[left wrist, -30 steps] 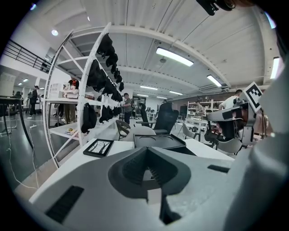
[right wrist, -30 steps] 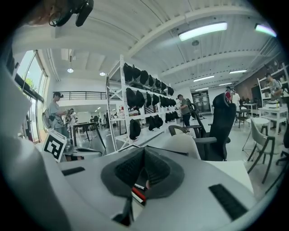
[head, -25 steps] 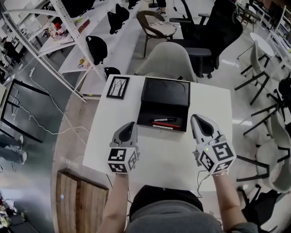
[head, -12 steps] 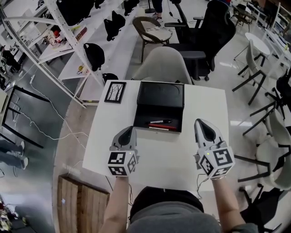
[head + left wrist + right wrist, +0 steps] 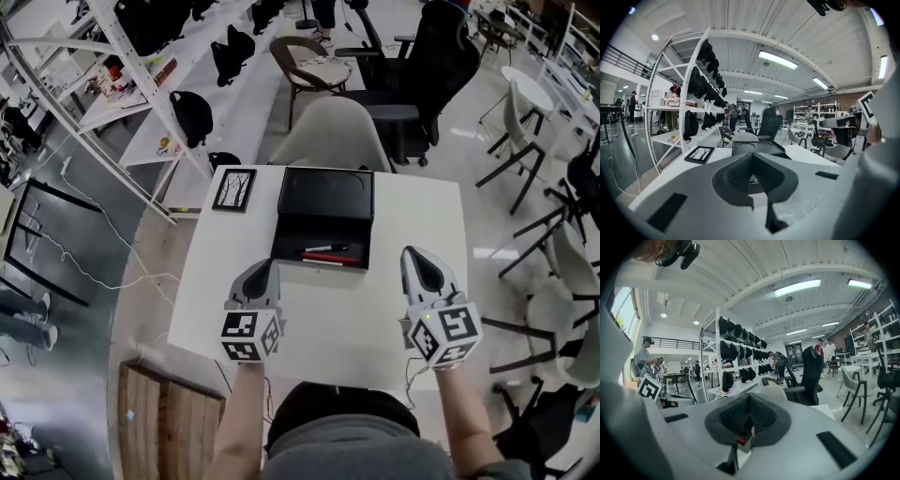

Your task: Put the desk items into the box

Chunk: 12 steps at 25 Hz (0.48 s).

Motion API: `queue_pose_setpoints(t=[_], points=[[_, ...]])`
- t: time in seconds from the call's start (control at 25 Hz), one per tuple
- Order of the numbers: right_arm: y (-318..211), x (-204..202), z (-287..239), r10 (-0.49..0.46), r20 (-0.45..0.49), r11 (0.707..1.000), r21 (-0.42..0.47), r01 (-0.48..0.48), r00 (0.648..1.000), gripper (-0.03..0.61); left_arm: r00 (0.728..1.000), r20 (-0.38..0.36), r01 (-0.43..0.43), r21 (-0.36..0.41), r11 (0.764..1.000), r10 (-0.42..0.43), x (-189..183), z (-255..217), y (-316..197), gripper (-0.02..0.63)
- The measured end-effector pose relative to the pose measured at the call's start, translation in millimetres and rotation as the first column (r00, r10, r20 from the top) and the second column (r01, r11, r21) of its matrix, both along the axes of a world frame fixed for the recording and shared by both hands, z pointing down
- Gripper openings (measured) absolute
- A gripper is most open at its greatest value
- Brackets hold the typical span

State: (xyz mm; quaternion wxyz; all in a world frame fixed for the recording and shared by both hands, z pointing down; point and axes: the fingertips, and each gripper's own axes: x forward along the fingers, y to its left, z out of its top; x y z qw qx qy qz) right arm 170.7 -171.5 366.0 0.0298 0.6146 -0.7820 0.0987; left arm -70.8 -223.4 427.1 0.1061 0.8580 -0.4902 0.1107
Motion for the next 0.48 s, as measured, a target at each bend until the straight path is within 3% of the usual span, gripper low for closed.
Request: queue_pose_setpoints(t=[0.24, 0.48], points=[[5.5, -2.0, 0.6, 0.009, -0.039, 1.000, 0.009, -0.009, 0.999, 0.003, 1.000, 0.005, -0.004, -0.001, 1.000, 0.004, 0.4, 0.6, 3.6, 0.005], [3.0, 2.8, -2.5, 0.009, -0.020, 1.000, 0.017, -0.008, 1.000, 0.003, 1.000, -0.001, 0.003, 0.007, 1.000, -0.003, 2.3, -5.9, 1.6, 0.006]])
